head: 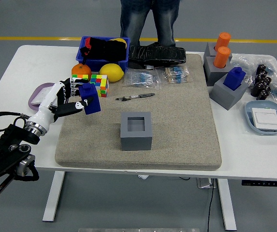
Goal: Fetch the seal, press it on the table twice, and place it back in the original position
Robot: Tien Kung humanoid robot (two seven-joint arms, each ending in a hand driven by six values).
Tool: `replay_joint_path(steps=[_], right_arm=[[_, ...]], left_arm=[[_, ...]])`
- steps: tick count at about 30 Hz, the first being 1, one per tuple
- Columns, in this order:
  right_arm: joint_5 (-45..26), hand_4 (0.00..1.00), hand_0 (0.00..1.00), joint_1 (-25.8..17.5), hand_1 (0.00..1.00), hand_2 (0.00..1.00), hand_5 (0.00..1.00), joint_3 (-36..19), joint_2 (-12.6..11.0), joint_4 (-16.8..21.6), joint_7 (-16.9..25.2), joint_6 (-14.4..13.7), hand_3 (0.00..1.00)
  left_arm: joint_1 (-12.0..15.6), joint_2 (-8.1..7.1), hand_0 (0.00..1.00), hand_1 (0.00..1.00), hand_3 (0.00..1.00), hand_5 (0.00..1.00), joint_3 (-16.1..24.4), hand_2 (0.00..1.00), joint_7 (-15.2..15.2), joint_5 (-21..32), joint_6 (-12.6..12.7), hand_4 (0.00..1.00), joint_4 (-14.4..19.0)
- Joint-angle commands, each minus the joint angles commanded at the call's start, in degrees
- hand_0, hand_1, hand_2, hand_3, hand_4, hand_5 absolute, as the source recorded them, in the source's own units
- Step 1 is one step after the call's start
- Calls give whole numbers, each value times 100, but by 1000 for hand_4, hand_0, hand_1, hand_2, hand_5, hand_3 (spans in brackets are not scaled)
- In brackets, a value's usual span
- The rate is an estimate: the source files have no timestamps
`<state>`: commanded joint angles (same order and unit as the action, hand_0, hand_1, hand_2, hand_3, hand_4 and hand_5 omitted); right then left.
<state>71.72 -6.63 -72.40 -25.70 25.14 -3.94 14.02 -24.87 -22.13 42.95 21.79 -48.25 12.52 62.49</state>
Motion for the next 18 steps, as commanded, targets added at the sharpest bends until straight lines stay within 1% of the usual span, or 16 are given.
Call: replay_joint_path(steps=[2,7,11,18], right_arm=[[1,849,801,-4,710,680,482,3,0,-1,1,-1,675],[-3,849,801,-13,710,680,482,14,13,2,5,1,675],[-8,849,801,-20,709,679,482,22,17,20,7,2,675],[-14,848,801,-20,709,679,481,38,22,31,12,1,674]], left_arm=[[32,50,622,435,665,2,-4,485,32,8,7,620,-40],[92,119,622,435,662,2,-43,485,123,-15,69,621,-156],[157,140,625,435,662,2,-105,483,214,29,101,621,-263],[268,176,623,436,656,2,-155,482,378,-29,199,621,-327]])
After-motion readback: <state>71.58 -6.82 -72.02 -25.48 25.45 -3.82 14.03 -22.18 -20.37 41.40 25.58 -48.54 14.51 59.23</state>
